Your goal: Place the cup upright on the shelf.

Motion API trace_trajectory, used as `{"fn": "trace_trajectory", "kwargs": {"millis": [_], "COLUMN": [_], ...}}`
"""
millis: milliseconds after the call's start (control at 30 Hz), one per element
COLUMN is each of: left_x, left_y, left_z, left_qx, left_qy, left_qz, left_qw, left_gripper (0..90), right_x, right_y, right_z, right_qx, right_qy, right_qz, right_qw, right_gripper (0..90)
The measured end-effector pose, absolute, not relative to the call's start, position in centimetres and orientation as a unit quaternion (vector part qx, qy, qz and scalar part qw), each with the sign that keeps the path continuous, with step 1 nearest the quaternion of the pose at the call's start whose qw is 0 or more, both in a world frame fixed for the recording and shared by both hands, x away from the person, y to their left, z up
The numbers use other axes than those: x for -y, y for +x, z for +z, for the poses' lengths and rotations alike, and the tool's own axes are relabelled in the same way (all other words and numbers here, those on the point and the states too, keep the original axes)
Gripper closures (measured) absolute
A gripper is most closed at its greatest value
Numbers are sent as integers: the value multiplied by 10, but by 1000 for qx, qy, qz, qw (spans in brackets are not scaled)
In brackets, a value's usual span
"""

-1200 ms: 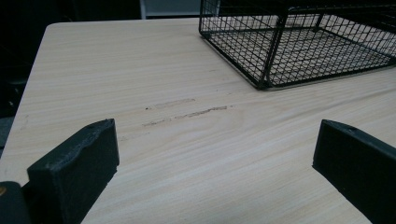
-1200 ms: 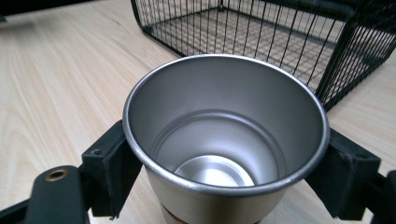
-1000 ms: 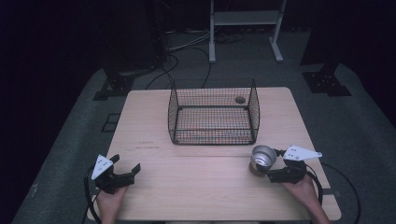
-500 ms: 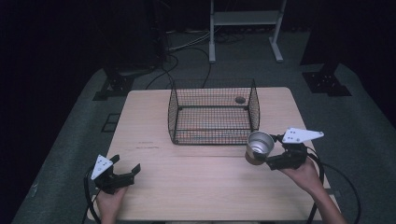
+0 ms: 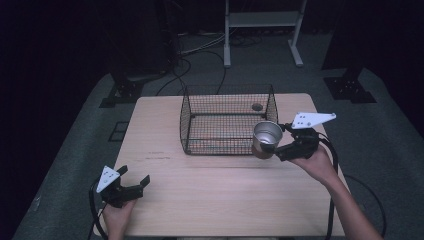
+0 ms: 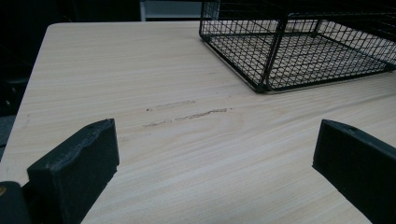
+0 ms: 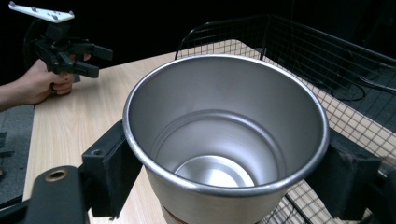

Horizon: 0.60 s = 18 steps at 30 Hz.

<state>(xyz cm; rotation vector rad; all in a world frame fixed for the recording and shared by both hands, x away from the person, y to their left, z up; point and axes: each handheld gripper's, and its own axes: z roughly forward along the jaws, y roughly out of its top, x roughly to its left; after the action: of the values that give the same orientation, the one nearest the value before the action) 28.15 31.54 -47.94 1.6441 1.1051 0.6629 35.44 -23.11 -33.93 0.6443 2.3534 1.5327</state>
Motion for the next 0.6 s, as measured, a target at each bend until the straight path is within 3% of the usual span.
{"fn": "trace_trajectory", "kwargs": {"millis": [600], "left_x": [-315], "left_y": [282], "left_z": [-479], "left_qx": [-456], "left_qy": [680], "left_qz": [277], "left_qw": [503], "left_gripper": [0], "right_x": [203], "right_y": [398], "right_z": [-303], "right_qx": [-825], "right_qy": [207], "right_qz": [508], "right_qw": [134], "right_gripper": [177]}}
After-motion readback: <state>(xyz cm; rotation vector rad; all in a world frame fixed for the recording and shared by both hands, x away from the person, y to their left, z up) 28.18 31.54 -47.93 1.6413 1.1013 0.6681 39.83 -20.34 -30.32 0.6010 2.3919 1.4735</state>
